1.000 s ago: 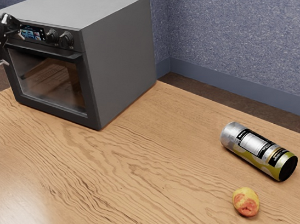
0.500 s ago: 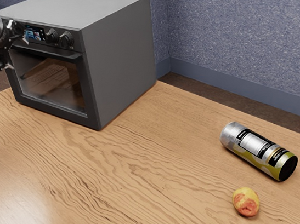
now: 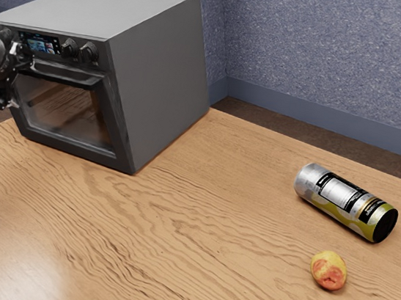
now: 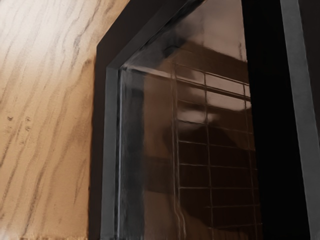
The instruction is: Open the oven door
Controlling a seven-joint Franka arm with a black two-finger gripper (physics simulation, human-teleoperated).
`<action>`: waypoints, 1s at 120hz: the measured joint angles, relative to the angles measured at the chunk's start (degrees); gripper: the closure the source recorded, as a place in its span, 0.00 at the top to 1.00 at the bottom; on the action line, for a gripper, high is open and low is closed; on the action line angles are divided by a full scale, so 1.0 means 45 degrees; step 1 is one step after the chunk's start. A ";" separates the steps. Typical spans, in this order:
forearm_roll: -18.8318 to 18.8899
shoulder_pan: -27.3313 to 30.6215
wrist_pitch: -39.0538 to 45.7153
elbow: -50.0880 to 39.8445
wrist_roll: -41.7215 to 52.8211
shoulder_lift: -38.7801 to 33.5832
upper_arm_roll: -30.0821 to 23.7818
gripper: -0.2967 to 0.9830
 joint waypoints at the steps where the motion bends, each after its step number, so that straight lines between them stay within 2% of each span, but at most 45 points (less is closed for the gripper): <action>1: -0.0009 0.0010 0.0019 -0.0115 -0.0001 -0.0075 0.0002 0.77; 26: -0.0042 0.0663 0.0676 -0.4095 -0.0032 -0.2772 -0.0012 0.77; 42: -0.0049 0.0132 0.0941 -0.7399 -0.0029 -0.5848 -0.0250 0.76; 55: 0.0001 0.0393 0.1055 -1.0151 -0.0065 -0.8898 -0.0299 0.76; 64: 0.0052 0.0561 0.0981 -1.1102 -0.0080 -1.0324 -0.0469 0.76; 70: 0.0090 -0.0004 -0.0092 -1.0017 -0.0090 -1.0524 -0.0868 0.76; 74: 0.0437 -0.0652 -0.1650 -0.7345 -0.0094 -0.9775 -0.1490 0.76; 77: 0.0770 -0.1313 -0.3093 -0.5076 -0.0108 -0.8709 -0.2510 0.76; 82: 0.1263 -0.2618 -0.5142 -0.2819 -0.0188 -0.7416 -0.3509 0.76; 89: 0.1611 -0.5676 -0.7390 -0.0478 -0.0312 -0.5474 -0.2106 0.76; 94: 0.1645 -0.6810 -0.8627 0.0294 -0.0384 -0.4695 -0.1212 0.77; 101: 0.1648 -0.7418 -0.9961 0.0676 -0.0475 -0.4292 -0.0718 0.77; 120: 0.1643 -0.6928 -1.1735 0.0306 -0.0677 -0.3906 -0.1104 0.77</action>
